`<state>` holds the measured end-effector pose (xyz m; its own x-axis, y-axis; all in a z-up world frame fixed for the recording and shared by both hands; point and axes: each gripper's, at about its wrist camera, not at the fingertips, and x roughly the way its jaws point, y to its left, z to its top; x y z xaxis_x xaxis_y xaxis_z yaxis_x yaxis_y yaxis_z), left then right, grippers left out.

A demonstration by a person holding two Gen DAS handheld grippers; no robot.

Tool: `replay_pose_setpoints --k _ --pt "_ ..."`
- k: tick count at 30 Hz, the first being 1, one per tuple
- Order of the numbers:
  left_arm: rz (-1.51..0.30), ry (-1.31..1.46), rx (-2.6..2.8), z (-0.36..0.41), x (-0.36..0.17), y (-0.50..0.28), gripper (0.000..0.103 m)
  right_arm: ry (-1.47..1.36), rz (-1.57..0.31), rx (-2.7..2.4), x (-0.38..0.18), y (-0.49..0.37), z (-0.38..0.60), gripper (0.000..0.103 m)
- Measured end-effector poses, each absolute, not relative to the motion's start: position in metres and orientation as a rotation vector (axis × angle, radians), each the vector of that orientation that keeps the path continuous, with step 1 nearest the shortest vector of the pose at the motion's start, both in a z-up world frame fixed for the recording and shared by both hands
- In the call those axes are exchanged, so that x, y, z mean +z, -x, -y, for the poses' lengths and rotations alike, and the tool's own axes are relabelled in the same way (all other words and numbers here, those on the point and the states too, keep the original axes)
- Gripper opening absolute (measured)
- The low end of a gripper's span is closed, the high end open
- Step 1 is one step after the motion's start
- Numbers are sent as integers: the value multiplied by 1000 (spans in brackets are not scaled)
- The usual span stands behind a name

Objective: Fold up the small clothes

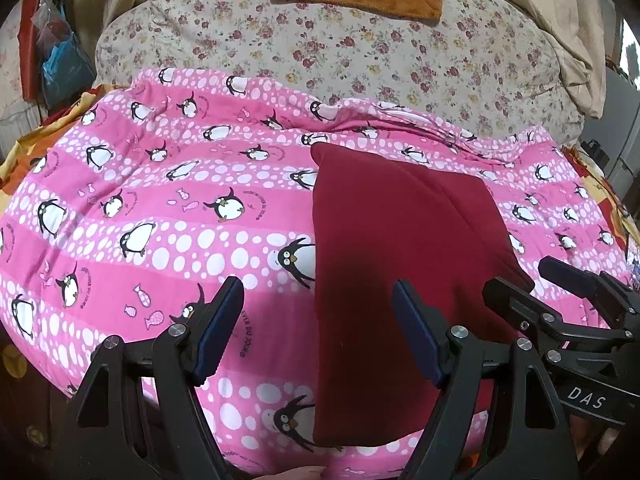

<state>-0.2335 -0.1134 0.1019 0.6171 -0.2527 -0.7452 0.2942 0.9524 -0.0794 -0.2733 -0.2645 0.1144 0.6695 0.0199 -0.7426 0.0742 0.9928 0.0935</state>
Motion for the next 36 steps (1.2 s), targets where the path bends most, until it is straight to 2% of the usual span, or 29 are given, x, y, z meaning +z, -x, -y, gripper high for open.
replay_pose_setpoints --k 36 --pt "-869 -62 -306 113 93 229 77 -134 -878 -28 101 269 262 83"
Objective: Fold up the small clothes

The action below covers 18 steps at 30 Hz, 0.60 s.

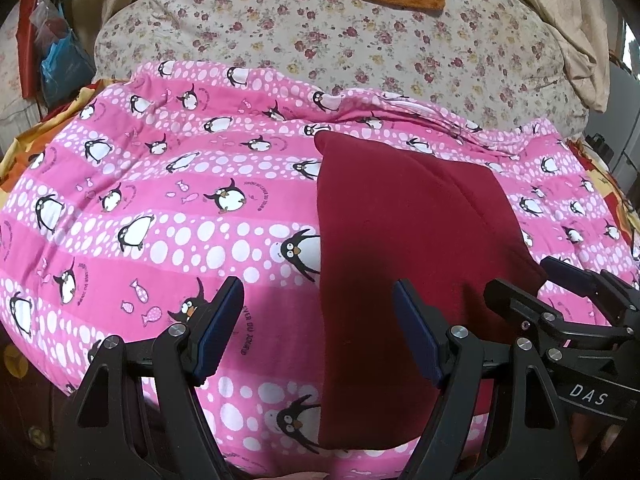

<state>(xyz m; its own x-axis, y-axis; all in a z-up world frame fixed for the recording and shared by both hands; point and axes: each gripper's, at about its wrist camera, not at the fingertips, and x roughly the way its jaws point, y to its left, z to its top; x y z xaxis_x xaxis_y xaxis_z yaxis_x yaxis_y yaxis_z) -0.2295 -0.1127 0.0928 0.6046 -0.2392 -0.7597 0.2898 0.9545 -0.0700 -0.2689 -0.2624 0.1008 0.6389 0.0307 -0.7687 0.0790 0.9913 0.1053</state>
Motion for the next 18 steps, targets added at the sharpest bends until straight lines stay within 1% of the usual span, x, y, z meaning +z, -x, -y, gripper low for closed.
replay_pose_setpoints --k 18 --pt "-872 -64 -307 113 91 229 77 -136 -898 -27 97 268 261 83"
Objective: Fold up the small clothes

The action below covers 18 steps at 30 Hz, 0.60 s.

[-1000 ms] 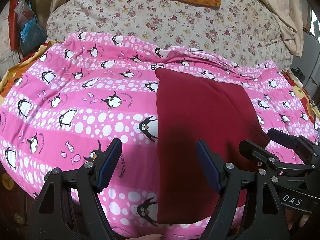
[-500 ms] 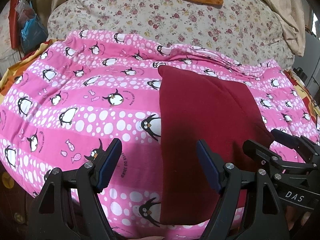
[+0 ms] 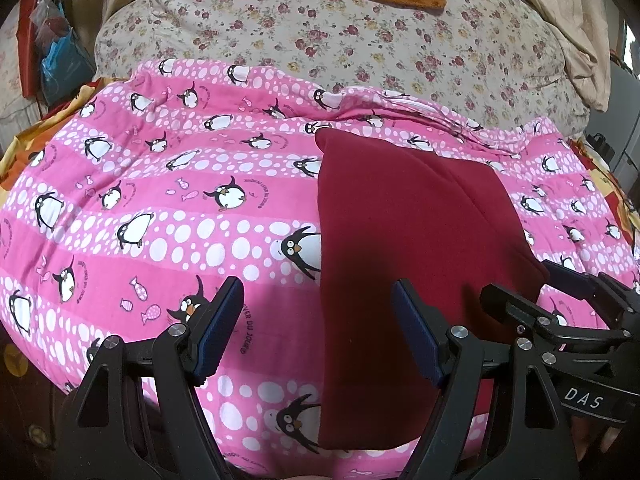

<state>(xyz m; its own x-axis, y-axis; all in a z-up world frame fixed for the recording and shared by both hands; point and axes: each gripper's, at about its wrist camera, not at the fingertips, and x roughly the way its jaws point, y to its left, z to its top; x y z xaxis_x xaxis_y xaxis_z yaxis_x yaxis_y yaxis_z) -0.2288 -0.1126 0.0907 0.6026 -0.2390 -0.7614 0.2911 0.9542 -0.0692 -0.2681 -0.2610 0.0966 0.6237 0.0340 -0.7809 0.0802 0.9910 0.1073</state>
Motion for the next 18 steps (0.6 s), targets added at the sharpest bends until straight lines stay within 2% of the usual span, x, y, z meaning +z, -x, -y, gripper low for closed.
replay_pose_setpoints --k 18 --pt "-880 -62 -310 113 87 229 77 -135 -911 -27 91 267 263 83"
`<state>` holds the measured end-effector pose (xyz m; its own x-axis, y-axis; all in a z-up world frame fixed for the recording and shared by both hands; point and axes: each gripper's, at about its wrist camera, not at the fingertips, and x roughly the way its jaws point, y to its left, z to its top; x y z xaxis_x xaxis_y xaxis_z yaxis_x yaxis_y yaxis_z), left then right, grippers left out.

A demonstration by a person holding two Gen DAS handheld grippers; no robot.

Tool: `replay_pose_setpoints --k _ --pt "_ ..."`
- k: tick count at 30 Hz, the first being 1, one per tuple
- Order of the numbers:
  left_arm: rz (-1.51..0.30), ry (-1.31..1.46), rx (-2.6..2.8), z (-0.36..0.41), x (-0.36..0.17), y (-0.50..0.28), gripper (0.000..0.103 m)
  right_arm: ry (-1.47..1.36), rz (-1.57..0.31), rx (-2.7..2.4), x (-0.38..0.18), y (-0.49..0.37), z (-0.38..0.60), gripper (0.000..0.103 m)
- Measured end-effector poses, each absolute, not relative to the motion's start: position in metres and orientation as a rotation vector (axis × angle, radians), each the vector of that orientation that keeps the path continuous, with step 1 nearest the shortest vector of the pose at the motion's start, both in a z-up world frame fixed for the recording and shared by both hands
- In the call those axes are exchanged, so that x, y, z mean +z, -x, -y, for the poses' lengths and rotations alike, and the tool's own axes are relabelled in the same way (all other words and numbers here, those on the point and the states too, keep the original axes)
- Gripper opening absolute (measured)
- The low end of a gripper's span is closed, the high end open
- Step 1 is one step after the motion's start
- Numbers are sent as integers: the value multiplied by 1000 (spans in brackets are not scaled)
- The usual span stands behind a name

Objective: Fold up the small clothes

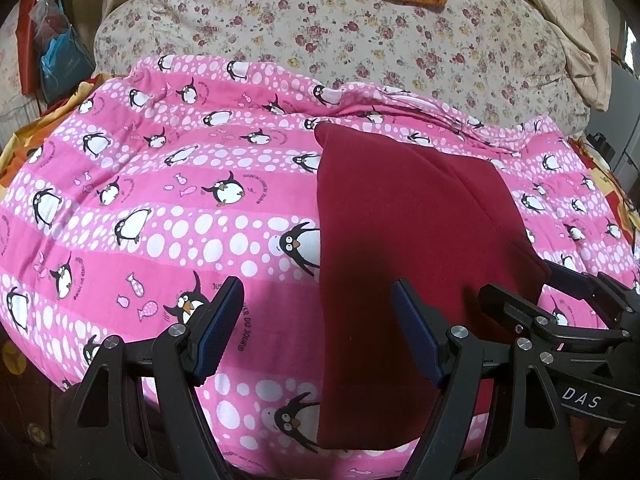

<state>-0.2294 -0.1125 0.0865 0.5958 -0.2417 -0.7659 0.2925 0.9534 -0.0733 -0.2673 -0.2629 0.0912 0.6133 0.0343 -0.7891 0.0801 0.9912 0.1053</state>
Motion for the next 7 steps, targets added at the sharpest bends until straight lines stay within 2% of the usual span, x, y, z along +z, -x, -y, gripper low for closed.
replay_pose_setpoints --k 7 --pt "-869 -81 -326 115 87 228 77 -139 -918 -27 89 266 263 83"
